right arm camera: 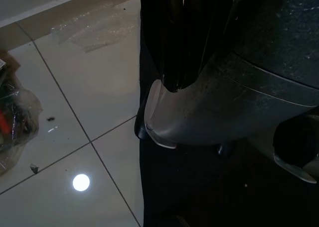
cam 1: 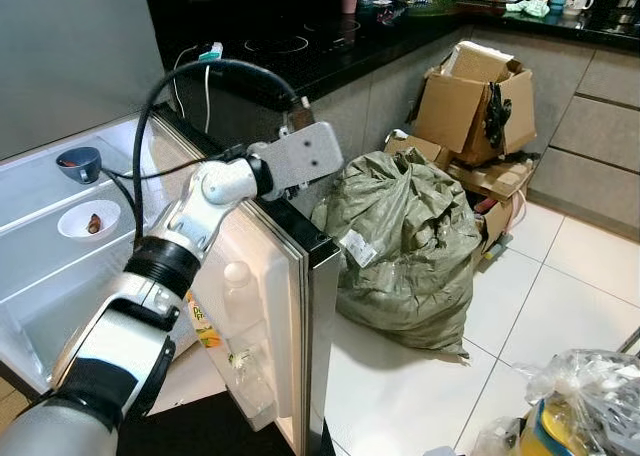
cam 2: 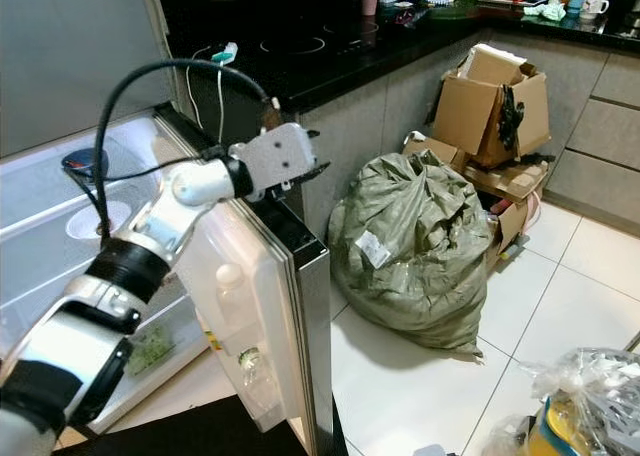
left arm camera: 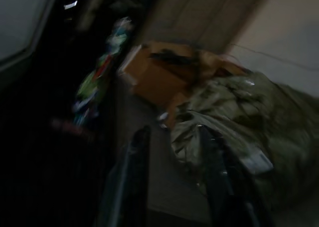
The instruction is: Restocking fridge
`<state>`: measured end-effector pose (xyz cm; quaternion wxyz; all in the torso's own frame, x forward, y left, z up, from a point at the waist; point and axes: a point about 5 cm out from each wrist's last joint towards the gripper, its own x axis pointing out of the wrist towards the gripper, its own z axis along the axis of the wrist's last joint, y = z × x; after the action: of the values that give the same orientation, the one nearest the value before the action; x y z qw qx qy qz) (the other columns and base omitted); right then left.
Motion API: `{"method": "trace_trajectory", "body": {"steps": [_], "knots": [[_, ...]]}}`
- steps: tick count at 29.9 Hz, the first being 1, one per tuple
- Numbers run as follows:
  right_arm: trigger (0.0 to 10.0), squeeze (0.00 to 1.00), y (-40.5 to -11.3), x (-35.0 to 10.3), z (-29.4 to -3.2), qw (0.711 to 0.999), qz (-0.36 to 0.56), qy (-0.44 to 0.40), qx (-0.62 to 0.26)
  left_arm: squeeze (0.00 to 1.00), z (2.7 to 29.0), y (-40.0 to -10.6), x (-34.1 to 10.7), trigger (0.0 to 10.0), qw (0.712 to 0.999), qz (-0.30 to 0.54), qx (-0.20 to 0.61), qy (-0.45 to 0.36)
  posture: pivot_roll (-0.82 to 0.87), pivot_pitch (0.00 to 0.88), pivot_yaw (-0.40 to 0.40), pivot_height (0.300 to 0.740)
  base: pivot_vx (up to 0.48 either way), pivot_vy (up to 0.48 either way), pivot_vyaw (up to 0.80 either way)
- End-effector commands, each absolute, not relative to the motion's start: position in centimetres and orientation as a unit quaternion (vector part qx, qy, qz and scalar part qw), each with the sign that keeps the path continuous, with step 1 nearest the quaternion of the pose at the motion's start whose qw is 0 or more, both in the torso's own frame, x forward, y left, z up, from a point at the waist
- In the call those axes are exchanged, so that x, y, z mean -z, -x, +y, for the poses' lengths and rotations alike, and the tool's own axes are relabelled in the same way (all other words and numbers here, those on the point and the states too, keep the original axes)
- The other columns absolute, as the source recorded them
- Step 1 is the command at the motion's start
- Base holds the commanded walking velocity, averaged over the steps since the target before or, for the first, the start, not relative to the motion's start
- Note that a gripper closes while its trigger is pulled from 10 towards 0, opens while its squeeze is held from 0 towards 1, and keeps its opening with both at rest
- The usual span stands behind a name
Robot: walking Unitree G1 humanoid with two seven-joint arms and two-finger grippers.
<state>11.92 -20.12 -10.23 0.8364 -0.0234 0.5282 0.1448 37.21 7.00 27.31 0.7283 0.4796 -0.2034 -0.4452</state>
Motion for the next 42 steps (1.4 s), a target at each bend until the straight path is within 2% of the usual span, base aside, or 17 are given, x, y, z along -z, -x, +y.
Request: {"method": "trace_trajectory", "body": {"steps": [1, 2, 3, 5, 7, 9, 10, 11, 12, 14, 21, 22, 29, 30, 32, 36, 42], "knots": [[10.0, 0.0, -10.4, 10.7, -19.9, 0.821, 0.552, 0.015, -0.147, 0.0, 7.1, -37.1, -26.3, 10.0, 0.684, -0.175, 0.479, -0.522, -0.08, 0.023, 0.036, 0.74, 0.0, 0.0, 0.0], [10.0, 0.0, -10.3, 10.7, -19.9, 0.821, 0.552, 0.015, -0.147, 0.0, 7.1, -37.0, -26.1, 10.0, 0.669, -0.168, 0.495, -0.529, -0.09, 0.024, 0.037, 0.74, 0.0, 0.0, 0.0], [10.0, 0.0, -10.3, 10.7, -19.9, 0.821, 0.552, 0.015, -0.147, 0.0, 7.1, -37.0, -26.1, 10.0, 0.669, -0.168, 0.495, -0.529, -0.09, 0.024, 0.037, 0.74, 0.0, 0.0, 0.0], [10.0, 0.0, -10.3, 10.7, -19.9, 0.821, 0.552, 0.014, -0.146, 0.0, 7.1, -36.8, -25.9, 10.0, 0.64, -0.155, 0.516, -0.547, -0.09, 0.024, 0.037, 0.74, 0.0, 0.0, 0.0], [10.0, 0.0, -10.3, 10.7, -19.9, 0.821, 0.552, 0.014, -0.146, 0.0, 7.1, -36.8, -25.9, 10.0, 0.64, -0.155, 0.516, -0.547, -0.09, 0.024, 0.037, 0.74, 0.0, 0.0, 0.0], [10.0, 0.0, -10.3, 10.8, -19.9, 0.82, 0.553, 0.013, -0.146, 0.0, 7.6, -36.8, -25.6, 10.0, 0.598, -0.135, 0.534, -0.583, -0.08, 0.023, 0.039, 0.74, 0.0, 0.0, 0.0], [10.0, 0.0, -10.3, 10.8, -19.9, 0.82, 0.553, 0.013, -0.146, 0.0, 7.6, -36.8, -25.6, 10.0, 0.598, -0.135, 0.534, -0.583, -0.08, 0.023, 0.039, 0.74, 0.0, 0.0, 0.0], [10.0, 0.0, -10.3, 10.8, -19.9, 0.82, 0.553, 0.012, -0.146, 0.0, 8.3, -36.7, -25.3, 10.0, 0.56, -0.111, 0.55, -0.61, -0.08, 0.023, 0.039, 0.74, 0.0, 0.0, 0.0], [10.0, 0.0, -10.3, 10.8, -19.9, 0.82, 0.553, 0.012, -0.146, 0.0, 8.3, -36.7, -25.3, 10.0, 0.56, -0.111, 0.55, -0.61, -0.08, 0.023, 0.039, 0.74, 0.0, 0.0, 0.0], [10.0, 0.0, -10.3, 10.8, -19.9, 0.82, 0.553, 0.012, -0.146, 0.0, 9.0, -36.5, -25.2, 10.0, 0.524, -0.082, 0.575, -0.623, -0.09, 0.022, 0.04, 0.74, 0.0, 0.0, 0.0], [10.0, 0.0, -10.2, 10.8, -19.8, 0.82, 0.553, 0.01, -0.146, 0.0, 10.4, -35.8, -25.3, 10.0, 0.478, -0.028, 0.634, -0.608, -0.09, 0.022, 0.04, 0.74, 0.0, 0.0, 0.0], [10.0, 0.0, -10.2, 10.8, -19.8, 0.82, 0.554, 0.01, -0.146, 0.0, 11.0, -35.5, -25.3, 10.0, 0.46, -0.005, 0.651, -0.604, -0.08, 0.021, 0.04, 0.74, 0.0, 0.0, 0.0], [10.0, 0.0, -10.1, 10.8, -19.8, 0.819, 0.555, 0.01, -0.146, 0.0, 12.3, -34.9, -25.7, 10.0, 0.424, 0.041, 0.681, -0.595, -0.08, 0.017, 0.04, 0.74, 0.0, 0.0, 0.0], [10.0, 0.0, -10.1, 10.8, -19.8, 0.819, 0.555, 0.01, -0.146, 0.0, 13.1, -34.7, -25.7, 10.0, 0.409, 0.069, 0.685, -0.6, -0.08, 0.015, 0.039, 0.74, 0.0, 0.0, 0.0], [10.0, 0.0, -10.1, 10.8, -19.8, 0.819, 0.555, 0.01, -0.146, 0.0, 13.6, -34.5, -25.6, 10.0, 0.399, 0.087, 0.686, -0.602, -0.08, 0.015, 0.039, 0.74, 0.0, 0.0, 0.0], [10.0, 0.0, -10.1, 10.8, -19.9, 0.819, 0.555, 0.011, -0.146, 0.0, 19.2, -33.8, -23.6, 10.0, 0.335, 0.244, 0.655, -0.632, -0.07, 0.01, 0.041, 0.74, 0.0, 0.0, 0.0], [10.0, 0.0, -10.0, 10.8, -19.8, 0.818, 0.556, 0.011, -0.147, 0.0, 21.7, -32.8, -22.4, 10.0, 0.304, 0.302, 0.652, -0.626, -0.07, 0.011, 0.041, 0.74, 0.0, 0.0, 0.0]]}}
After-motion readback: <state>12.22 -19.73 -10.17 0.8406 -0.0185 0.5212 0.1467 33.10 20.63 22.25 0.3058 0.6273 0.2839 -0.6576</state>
